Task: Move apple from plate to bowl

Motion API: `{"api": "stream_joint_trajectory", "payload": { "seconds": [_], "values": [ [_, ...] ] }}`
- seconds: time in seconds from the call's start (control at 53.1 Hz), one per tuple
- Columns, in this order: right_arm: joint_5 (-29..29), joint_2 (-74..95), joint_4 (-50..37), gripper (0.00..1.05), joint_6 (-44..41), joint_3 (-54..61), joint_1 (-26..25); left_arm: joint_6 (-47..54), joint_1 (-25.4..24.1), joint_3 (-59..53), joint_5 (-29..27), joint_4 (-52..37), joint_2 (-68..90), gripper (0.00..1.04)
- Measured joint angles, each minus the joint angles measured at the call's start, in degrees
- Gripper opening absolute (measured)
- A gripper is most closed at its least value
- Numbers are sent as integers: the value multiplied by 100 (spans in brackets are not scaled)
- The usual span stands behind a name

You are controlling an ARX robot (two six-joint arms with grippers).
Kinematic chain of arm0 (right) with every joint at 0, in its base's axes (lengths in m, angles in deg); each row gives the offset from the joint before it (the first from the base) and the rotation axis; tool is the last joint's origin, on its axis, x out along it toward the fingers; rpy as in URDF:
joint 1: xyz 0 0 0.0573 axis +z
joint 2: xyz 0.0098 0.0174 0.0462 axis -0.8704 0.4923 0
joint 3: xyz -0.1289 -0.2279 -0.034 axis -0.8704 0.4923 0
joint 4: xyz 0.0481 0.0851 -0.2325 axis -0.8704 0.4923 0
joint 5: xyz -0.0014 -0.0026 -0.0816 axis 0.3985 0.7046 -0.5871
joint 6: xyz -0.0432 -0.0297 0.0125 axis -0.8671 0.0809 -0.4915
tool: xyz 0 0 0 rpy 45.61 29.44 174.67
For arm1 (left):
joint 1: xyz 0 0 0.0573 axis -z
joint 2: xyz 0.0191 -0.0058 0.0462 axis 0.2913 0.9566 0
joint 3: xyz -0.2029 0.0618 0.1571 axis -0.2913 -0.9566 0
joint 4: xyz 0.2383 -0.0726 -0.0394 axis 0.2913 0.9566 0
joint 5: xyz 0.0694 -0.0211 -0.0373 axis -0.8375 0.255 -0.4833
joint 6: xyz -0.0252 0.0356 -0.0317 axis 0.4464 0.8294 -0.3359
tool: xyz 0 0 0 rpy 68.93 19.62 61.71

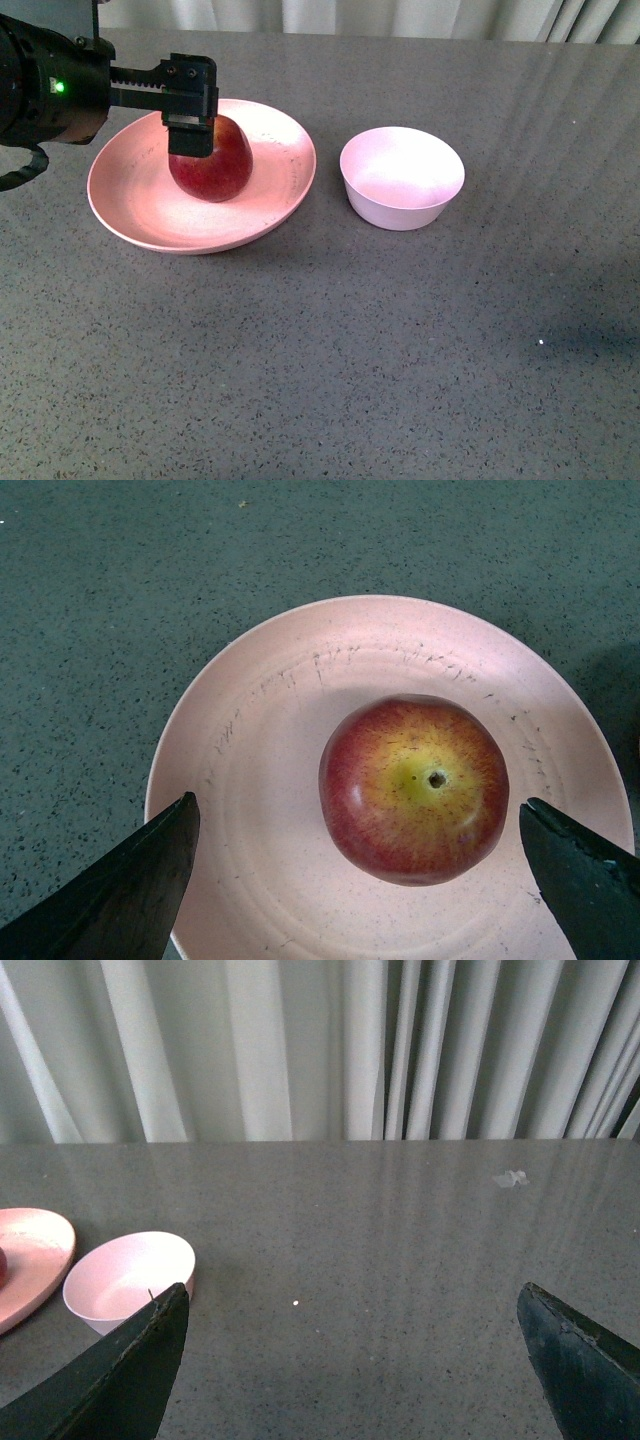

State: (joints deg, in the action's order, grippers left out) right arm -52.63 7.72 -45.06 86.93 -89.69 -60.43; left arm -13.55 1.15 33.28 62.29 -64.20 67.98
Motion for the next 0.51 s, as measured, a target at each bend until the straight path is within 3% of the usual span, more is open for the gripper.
{"api": "stream_joint_trajectory", "payload": {
  "seconds": [0.509],
  "values": [
    [0,-2,0,96,0,0,0,44,111,492,238,142,636,96]
  ]
}}
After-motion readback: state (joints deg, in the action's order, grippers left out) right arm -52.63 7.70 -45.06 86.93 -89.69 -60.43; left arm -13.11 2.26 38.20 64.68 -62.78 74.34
